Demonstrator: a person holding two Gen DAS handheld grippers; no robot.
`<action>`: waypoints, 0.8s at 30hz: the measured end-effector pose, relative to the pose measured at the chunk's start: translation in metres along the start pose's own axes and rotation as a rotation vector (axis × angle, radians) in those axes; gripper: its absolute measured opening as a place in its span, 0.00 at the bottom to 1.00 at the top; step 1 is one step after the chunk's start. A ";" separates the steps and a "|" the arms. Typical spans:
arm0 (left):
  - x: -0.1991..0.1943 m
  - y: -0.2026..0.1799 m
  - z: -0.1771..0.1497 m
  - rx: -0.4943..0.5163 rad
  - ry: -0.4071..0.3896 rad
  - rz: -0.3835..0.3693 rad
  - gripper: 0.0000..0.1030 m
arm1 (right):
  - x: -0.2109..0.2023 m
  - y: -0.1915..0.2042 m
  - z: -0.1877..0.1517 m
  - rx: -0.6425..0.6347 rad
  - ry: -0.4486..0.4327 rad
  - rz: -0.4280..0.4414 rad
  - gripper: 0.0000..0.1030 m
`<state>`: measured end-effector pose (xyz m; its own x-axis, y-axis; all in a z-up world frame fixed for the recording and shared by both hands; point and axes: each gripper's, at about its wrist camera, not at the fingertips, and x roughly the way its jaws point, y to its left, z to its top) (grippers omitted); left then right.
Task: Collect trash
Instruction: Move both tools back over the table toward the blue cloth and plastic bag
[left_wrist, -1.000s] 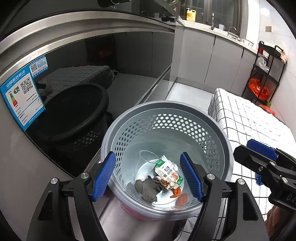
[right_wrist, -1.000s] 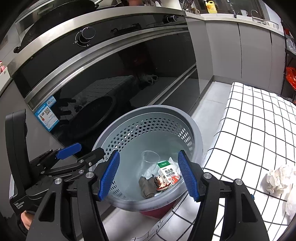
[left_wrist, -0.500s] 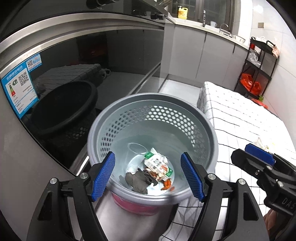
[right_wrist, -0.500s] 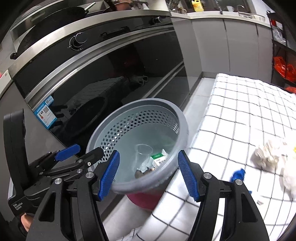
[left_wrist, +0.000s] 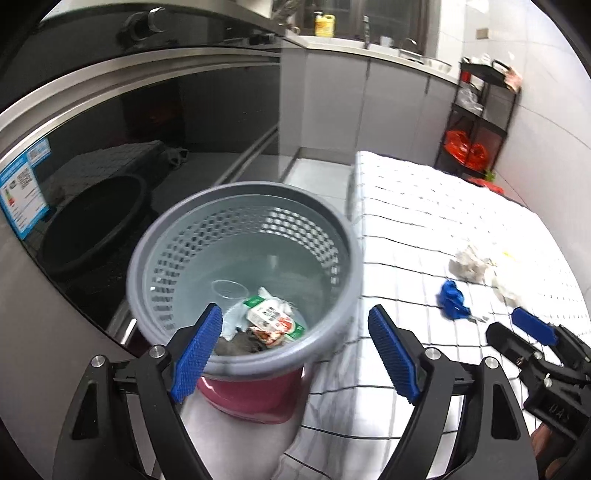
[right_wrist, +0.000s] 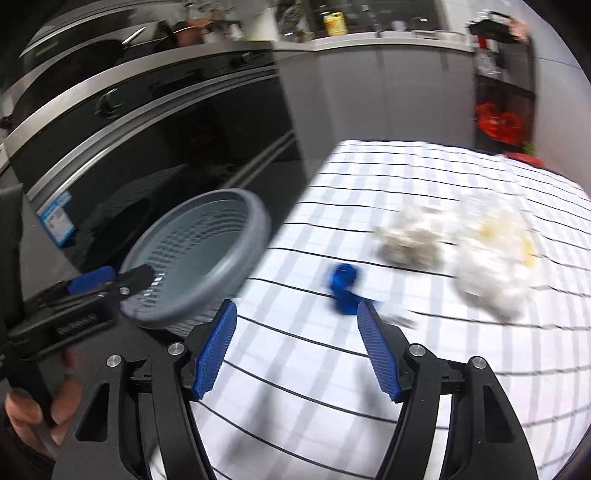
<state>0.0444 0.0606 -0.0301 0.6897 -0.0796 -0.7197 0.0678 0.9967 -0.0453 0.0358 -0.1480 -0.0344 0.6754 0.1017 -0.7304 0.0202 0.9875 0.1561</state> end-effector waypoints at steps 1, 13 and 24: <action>0.000 -0.006 -0.001 0.008 0.004 -0.007 0.77 | -0.005 -0.009 -0.003 0.010 -0.005 -0.027 0.64; 0.027 -0.078 -0.008 0.092 0.080 -0.121 0.79 | -0.030 -0.084 -0.016 0.107 -0.041 -0.176 0.64; 0.076 -0.133 0.004 0.115 0.141 -0.169 0.79 | -0.034 -0.119 -0.018 0.170 -0.044 -0.221 0.64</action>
<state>0.0906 -0.0777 -0.0762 0.5549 -0.2334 -0.7985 0.2607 0.9603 -0.0995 -0.0029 -0.2668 -0.0407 0.6719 -0.1227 -0.7304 0.2913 0.9505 0.1083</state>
